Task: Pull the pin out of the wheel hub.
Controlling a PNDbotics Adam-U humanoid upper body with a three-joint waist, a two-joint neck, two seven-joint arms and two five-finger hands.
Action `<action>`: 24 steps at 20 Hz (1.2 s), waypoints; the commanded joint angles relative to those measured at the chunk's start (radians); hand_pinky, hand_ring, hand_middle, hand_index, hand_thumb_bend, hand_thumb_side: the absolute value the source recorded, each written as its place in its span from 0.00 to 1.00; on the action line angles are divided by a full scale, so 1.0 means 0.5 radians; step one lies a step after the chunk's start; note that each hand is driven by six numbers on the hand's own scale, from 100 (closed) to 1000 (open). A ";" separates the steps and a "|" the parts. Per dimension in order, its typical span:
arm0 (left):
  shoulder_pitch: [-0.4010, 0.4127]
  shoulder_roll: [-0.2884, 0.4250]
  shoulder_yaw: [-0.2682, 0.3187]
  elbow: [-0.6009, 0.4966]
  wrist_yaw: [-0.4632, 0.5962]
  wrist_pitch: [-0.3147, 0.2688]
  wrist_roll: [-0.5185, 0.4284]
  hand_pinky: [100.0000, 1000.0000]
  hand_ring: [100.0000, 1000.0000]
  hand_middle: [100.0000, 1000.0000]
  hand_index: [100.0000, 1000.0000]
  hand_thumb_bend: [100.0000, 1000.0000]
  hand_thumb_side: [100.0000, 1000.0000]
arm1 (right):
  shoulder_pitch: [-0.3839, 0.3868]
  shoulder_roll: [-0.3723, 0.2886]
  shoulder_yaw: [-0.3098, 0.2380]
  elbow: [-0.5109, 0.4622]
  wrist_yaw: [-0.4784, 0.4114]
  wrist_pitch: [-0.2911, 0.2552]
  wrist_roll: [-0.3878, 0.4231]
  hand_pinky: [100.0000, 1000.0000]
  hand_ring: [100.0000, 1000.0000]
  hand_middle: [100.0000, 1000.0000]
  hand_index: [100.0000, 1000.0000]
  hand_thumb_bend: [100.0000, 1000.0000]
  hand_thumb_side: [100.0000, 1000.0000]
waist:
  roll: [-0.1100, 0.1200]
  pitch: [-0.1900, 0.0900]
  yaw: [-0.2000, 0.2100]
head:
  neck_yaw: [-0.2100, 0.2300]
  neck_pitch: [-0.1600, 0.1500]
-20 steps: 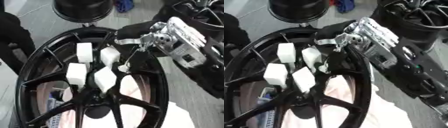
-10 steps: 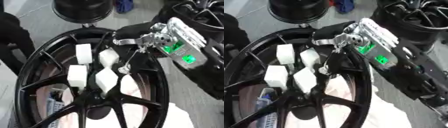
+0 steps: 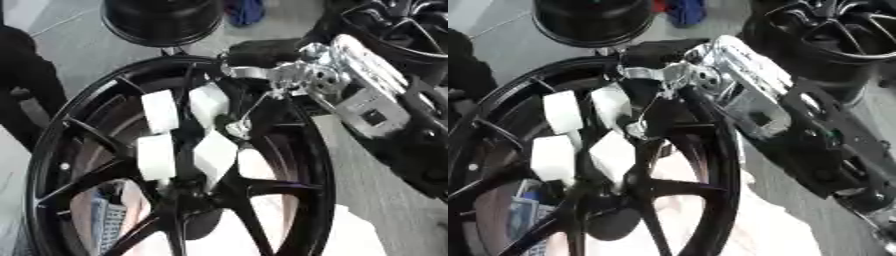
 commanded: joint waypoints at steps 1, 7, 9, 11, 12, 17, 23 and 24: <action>-0.013 0.042 0.035 -0.032 0.002 0.008 0.000 0.87 0.57 0.66 0.72 0.00 0.39 | -0.050 -0.034 -0.073 -0.056 -0.044 0.020 -0.032 0.94 0.70 0.31 0.37 0.00 0.15 | 0.017 -0.055 -0.004 | -0.010 -0.031; -0.017 0.034 0.046 -0.032 -0.004 0.025 0.008 0.87 0.57 0.66 0.72 0.00 0.40 | -0.073 -0.031 -0.175 -0.108 -0.109 0.050 -0.061 0.92 0.69 0.31 0.37 0.00 0.12 | 0.022 -0.081 -0.015 | -0.024 -0.030; -0.024 0.035 0.046 -0.032 -0.002 0.040 0.013 0.87 0.57 0.67 0.72 0.00 0.40 | -0.081 -0.033 -0.221 -0.127 -0.116 0.063 -0.097 0.91 0.69 0.31 0.37 0.00 0.11 | 0.023 -0.090 -0.019 | -0.033 -0.024; -0.024 0.031 0.050 -0.032 0.004 0.056 0.024 0.87 0.58 0.68 0.72 0.00 0.41 | -0.087 -0.043 -0.271 -0.139 -0.126 0.075 -0.133 0.88 0.68 0.30 0.36 0.00 0.09 | 0.025 -0.100 -0.023 | -0.034 -0.023; -0.023 0.029 0.053 -0.032 0.005 0.068 0.034 0.87 0.58 0.68 0.73 0.00 0.41 | -0.093 -0.048 -0.305 -0.138 -0.136 0.086 -0.158 0.87 0.67 0.30 0.36 0.00 0.08 | 0.026 -0.106 -0.026 | -0.030 -0.030; -0.029 0.025 0.055 -0.032 -0.010 0.082 0.058 0.87 0.59 0.68 0.73 0.00 0.40 | -0.115 -0.111 -0.441 -0.051 -0.188 0.139 -0.313 0.82 0.66 0.30 0.36 0.00 0.04 | 0.033 -0.130 -0.036 | 0.004 -0.059; -0.032 0.019 0.049 -0.032 -0.006 0.086 0.064 0.87 0.59 0.68 0.72 0.00 0.41 | -0.076 -0.274 -0.610 0.075 -0.275 0.168 -0.494 0.80 0.67 0.30 0.37 0.00 0.01 | 0.023 -0.156 -0.066 | 0.094 -0.085; -0.034 0.020 0.045 -0.032 -0.005 0.088 0.060 0.87 0.59 0.68 0.72 0.00 0.42 | -0.060 -0.312 -0.632 0.088 -0.285 0.168 -0.517 0.80 0.67 0.30 0.37 0.00 0.00 | 0.021 -0.162 -0.073 | 0.108 -0.081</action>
